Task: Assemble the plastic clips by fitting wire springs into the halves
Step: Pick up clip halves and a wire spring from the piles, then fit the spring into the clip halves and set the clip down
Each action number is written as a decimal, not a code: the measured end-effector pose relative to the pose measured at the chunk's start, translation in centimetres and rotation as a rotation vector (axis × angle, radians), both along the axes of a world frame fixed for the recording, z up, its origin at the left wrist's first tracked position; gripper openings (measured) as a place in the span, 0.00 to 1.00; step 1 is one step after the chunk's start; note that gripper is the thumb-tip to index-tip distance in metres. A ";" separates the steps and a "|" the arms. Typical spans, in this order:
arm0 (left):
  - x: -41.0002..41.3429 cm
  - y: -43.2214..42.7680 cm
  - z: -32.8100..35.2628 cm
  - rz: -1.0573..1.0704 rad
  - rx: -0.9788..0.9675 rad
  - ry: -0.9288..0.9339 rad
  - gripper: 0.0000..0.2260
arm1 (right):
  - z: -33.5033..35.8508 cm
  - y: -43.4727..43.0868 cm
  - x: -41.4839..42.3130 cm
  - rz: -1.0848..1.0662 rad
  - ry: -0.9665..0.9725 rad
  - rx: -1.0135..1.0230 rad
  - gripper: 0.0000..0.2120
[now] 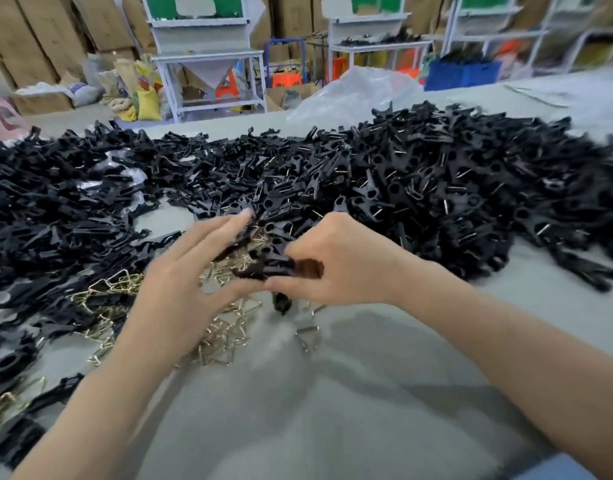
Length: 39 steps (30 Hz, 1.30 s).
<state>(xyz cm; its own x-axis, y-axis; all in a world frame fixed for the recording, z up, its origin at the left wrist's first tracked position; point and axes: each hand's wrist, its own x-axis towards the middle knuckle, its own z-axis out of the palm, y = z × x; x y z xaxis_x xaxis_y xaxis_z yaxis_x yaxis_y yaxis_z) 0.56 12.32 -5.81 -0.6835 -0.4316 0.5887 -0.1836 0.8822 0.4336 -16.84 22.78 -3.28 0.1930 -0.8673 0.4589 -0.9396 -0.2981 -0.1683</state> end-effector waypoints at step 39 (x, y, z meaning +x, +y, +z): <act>1.6 -4.3 -2.3 0.596 0.054 -0.442 0.14 | -2.7 -13.7 0.0 0.026 -0.139 0.255 0.09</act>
<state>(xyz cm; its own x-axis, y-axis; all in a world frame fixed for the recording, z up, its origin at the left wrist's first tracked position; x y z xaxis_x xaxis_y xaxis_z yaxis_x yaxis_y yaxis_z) 2.14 8.06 -8.07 -0.4924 -0.8239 0.2807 -0.7917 0.5580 0.2488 -16.86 9.11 -5.97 0.1676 -0.9535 0.2505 -0.8947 -0.2538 -0.3674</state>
